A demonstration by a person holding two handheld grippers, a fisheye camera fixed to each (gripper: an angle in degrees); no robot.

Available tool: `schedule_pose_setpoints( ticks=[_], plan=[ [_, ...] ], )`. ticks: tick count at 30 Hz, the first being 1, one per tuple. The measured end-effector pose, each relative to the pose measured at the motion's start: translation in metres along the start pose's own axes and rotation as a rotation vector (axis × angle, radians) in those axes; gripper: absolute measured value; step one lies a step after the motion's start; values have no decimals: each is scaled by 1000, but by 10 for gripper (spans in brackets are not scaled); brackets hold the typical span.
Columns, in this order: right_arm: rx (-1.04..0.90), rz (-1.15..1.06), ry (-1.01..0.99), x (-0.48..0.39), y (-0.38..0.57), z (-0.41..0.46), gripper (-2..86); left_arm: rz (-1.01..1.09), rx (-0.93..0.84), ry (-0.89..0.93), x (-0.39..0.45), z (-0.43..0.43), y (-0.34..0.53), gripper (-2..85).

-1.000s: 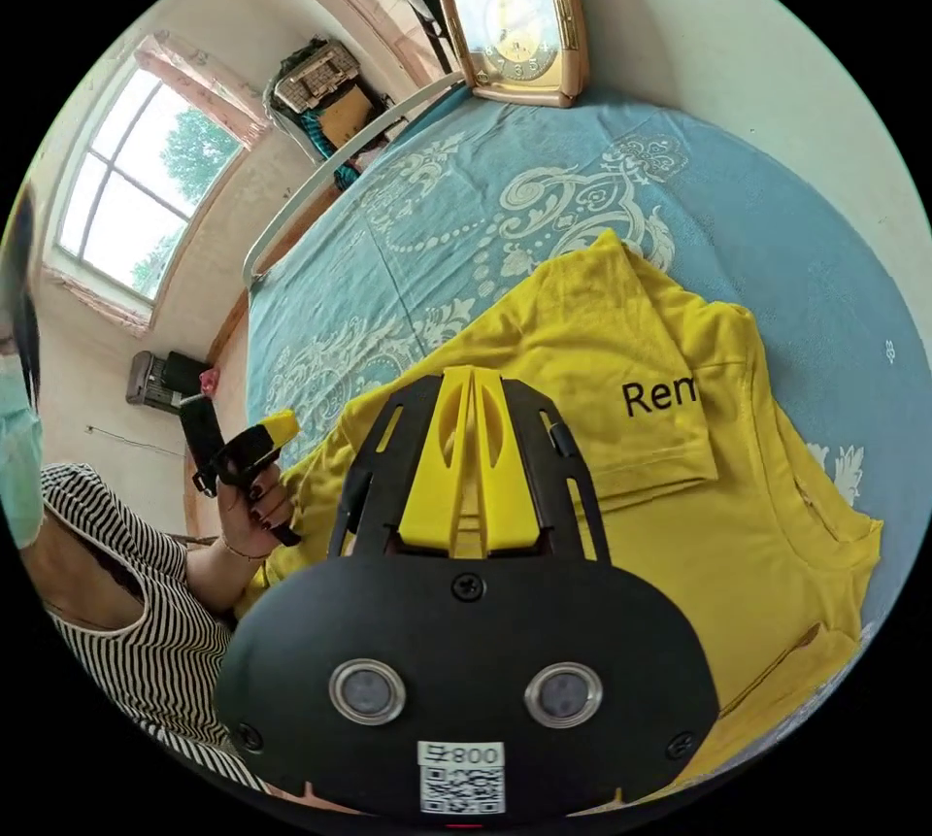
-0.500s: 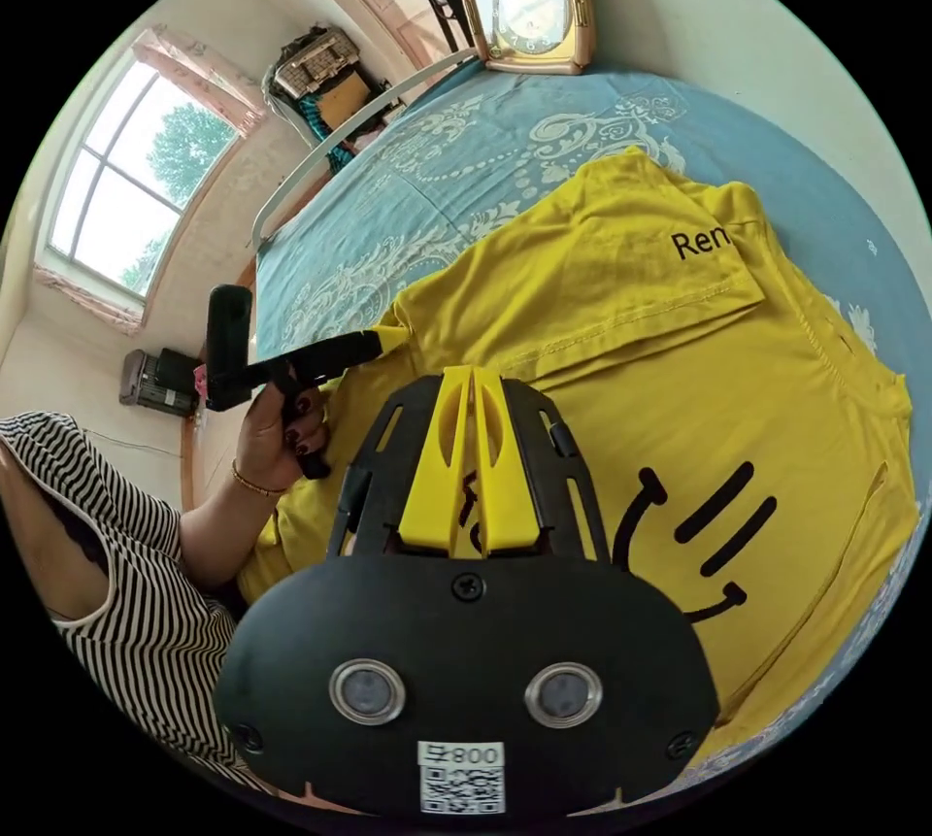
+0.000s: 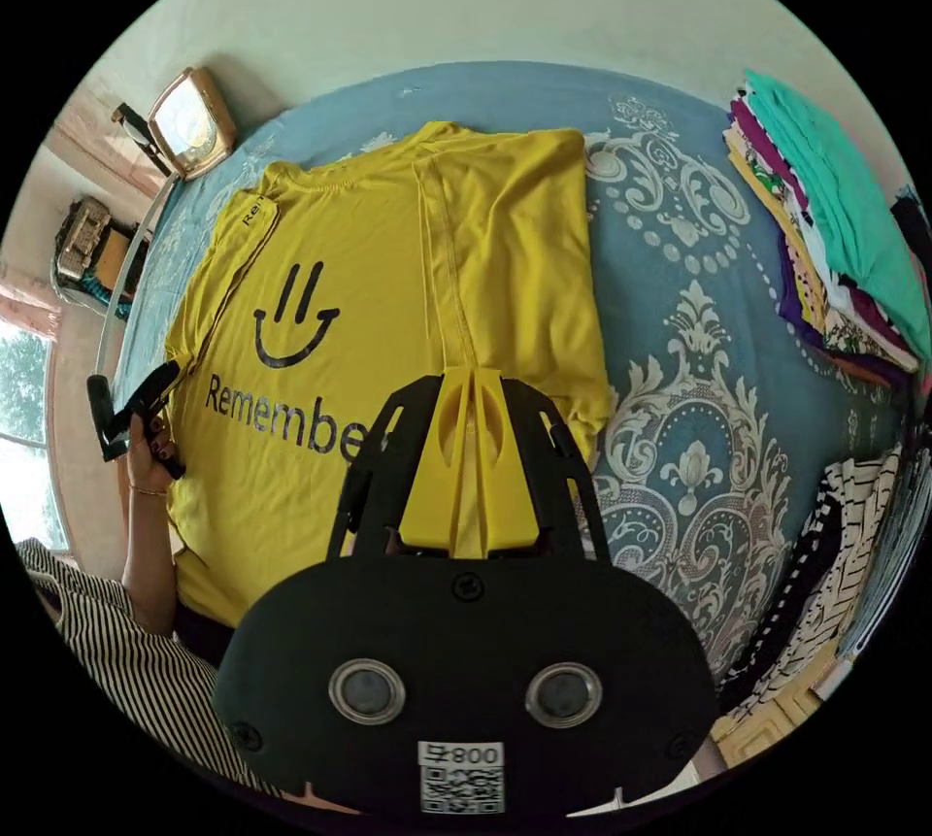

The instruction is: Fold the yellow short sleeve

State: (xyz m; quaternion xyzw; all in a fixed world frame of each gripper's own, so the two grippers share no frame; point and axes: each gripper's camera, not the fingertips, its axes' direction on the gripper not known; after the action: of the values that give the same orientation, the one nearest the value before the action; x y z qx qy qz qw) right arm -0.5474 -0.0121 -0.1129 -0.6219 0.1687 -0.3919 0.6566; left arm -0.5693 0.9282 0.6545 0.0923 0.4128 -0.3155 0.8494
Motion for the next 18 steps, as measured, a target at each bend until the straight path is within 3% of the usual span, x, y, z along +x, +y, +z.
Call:
schedule_pose_setpoints(
  ticks=[8,18],
  plan=[
    [53,75,-151,91,86,-48,2,1,-13,163,20,-74,37,11],
    [44,329,-457,218,317,-99,27,-116,-152,51,3,-174,149,64]
  ],
)
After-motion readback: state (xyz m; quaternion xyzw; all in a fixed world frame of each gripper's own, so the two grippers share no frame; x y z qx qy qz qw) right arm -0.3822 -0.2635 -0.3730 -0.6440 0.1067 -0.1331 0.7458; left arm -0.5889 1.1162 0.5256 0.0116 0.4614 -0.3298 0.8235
